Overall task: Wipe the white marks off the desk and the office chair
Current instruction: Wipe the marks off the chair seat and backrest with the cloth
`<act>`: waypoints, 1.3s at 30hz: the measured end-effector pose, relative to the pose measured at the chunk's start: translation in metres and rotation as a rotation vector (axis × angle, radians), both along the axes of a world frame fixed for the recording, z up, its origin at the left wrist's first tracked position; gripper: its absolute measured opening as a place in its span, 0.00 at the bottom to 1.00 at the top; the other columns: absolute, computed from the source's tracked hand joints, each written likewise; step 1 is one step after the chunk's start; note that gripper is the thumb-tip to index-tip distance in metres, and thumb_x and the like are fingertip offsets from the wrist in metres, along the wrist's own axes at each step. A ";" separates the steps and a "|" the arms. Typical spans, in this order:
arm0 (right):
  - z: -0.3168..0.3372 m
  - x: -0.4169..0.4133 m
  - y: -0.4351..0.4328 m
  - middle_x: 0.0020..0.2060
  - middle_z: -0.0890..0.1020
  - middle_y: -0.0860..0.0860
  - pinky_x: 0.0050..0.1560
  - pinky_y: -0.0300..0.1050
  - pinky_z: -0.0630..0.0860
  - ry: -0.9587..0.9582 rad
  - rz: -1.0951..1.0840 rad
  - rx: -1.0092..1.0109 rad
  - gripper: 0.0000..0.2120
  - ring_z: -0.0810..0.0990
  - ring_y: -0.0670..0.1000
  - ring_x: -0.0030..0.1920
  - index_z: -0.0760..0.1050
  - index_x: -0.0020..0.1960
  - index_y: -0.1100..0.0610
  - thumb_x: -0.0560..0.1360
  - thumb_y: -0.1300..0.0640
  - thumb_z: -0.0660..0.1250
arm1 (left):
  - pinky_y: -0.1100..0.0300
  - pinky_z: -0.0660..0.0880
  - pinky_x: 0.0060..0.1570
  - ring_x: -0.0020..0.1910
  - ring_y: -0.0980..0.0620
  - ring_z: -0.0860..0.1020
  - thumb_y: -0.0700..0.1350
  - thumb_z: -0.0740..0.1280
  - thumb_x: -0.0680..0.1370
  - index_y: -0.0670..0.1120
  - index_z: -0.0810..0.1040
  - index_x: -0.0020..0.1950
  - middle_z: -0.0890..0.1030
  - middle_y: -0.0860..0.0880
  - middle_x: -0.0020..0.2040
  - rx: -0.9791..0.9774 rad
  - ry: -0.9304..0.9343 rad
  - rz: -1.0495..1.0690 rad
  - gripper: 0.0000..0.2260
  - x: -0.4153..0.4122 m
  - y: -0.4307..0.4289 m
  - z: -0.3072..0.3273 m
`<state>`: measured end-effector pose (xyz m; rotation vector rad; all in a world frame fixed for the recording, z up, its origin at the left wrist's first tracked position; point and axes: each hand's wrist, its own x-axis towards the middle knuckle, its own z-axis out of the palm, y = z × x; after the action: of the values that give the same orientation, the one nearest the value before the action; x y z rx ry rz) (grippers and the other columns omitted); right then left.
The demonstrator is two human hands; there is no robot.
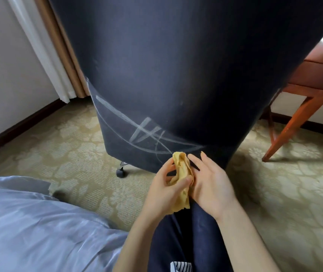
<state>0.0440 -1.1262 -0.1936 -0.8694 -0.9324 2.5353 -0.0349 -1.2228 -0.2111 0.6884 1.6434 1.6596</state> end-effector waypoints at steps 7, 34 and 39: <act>-0.003 0.011 -0.005 0.63 0.77 0.49 0.59 0.51 0.72 0.027 0.031 0.081 0.22 0.76 0.50 0.62 0.71 0.68 0.49 0.76 0.43 0.58 | 0.65 0.76 0.45 0.50 0.54 0.81 0.44 0.70 0.75 0.49 0.78 0.55 0.83 0.51 0.49 -0.057 -0.017 0.221 0.10 -0.012 -0.018 -0.012; 0.015 0.002 -0.007 0.36 0.84 0.43 0.38 0.35 0.77 -0.239 -0.253 1.184 0.12 0.82 0.42 0.39 0.81 0.39 0.48 0.71 0.64 0.66 | 0.69 0.73 0.47 0.46 0.62 0.76 0.40 0.71 0.73 0.51 0.79 0.49 0.79 0.59 0.46 -0.084 0.132 0.118 0.08 0.000 -0.014 -0.022; 0.018 0.006 -0.005 0.39 0.84 0.45 0.40 0.34 0.77 -0.113 -0.256 1.254 0.13 0.83 0.45 0.40 0.80 0.42 0.46 0.70 0.64 0.65 | 0.56 0.75 0.43 0.41 0.52 0.78 0.36 0.67 0.73 0.47 0.74 0.42 0.79 0.49 0.40 -0.069 0.158 0.264 0.07 -0.007 -0.004 -0.013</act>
<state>0.0504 -1.1310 -0.1751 -0.6091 -1.9052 1.2294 -0.0423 -1.2265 -0.2238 0.6020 1.9653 1.7572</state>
